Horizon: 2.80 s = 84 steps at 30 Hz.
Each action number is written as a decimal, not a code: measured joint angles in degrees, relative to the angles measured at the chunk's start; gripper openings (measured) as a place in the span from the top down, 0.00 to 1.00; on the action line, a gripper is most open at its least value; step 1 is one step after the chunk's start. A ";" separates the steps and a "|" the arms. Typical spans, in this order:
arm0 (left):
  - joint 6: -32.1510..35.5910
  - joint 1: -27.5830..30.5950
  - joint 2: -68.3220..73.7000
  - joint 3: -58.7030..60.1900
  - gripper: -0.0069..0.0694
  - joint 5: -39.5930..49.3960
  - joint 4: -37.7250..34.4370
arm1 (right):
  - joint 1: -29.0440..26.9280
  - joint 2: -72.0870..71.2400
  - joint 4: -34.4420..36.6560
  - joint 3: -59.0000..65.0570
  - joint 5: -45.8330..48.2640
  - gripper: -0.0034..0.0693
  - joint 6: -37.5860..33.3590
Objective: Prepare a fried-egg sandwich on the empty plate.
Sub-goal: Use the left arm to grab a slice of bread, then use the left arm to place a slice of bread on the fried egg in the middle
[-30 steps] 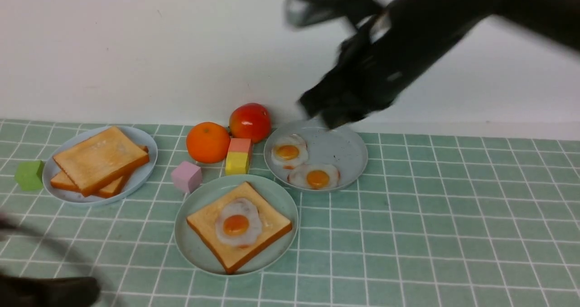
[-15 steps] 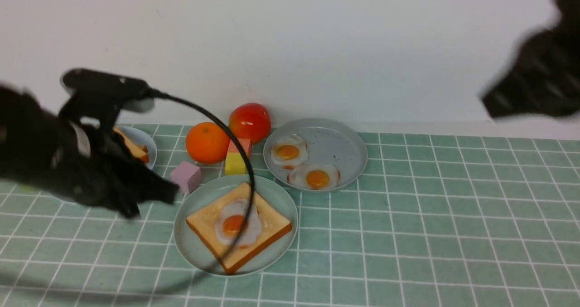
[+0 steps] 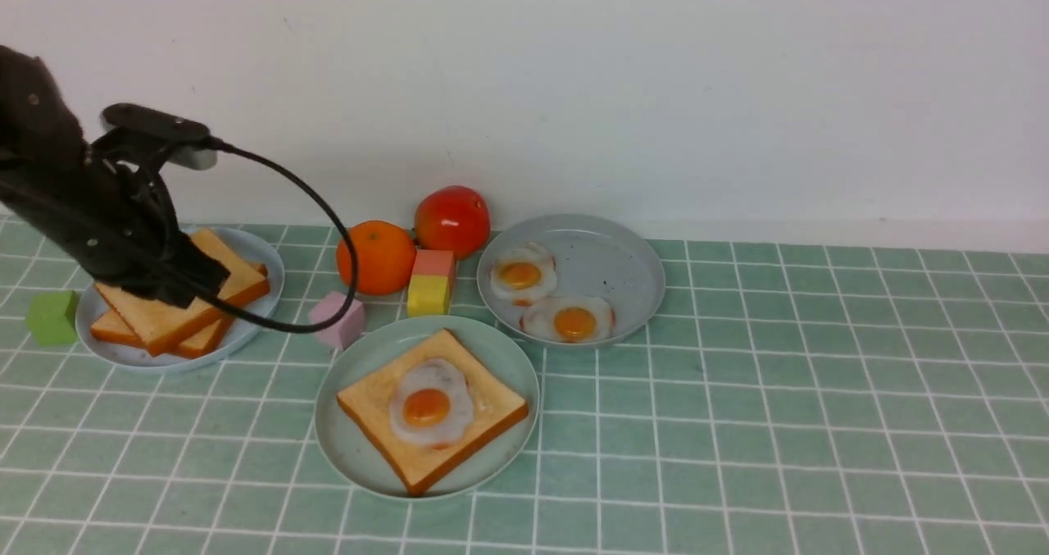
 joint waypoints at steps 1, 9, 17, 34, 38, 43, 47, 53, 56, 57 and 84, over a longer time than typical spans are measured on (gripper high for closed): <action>0.42 0.00 0.73 -0.65 0.75 -0.70 1.17 | 0.00 -0.86 0.01 0.15 0.00 0.87 0.00; 1.04 0.05 5.78 -1.37 0.36 -5.94 8.47 | 0.00 -3.41 0.00 0.32 0.05 0.86 0.00; 1.10 0.05 9.47 -1.37 0.36 -13.33 13.51 | 0.00 -3.41 0.44 0.34 0.05 0.84 2.43; 3.63 0.05 8.21 -1.39 0.41 -9.64 8.83 | 0.00 -3.41 1.17 0.39 1.13 0.82 3.22; 4.66 0.05 8.89 -1.39 0.41 -9.74 8.78 | 0.00 -3.41 1.17 0.39 1.44 0.82 3.22; 4.88 0.05 10.92 -1.39 0.41 -10.37 9.52 | 0.00 -3.41 1.11 0.39 1.51 0.81 3.22; 4.88 0.05 11.98 -1.39 0.42 -11.78 10.72 | 0.00 -3.41 1.11 0.39 1.55 0.81 3.22; 4.88 0.05 11.98 -1.39 0.54 -12.23 11.11 | 0.00 -3.41 2.38 0.39 1.96 0.81 3.22; 4.88 -0.03 11.98 -1.39 0.71 -12.11 11.11 | 0.00 -3.41 2.82 0.39 1.96 0.80 3.22; 4.88 -0.09 11.92 -1.39 0.76 -11.95 11.11 | 0.00 -3.41 2.82 0.39 1.96 0.80 3.22; -25.49 -39.84 -5.49 11.46 0.88 -1.23 22.34 | 0.00 -4.13 3.15 0.39 2.90 0.77 0.21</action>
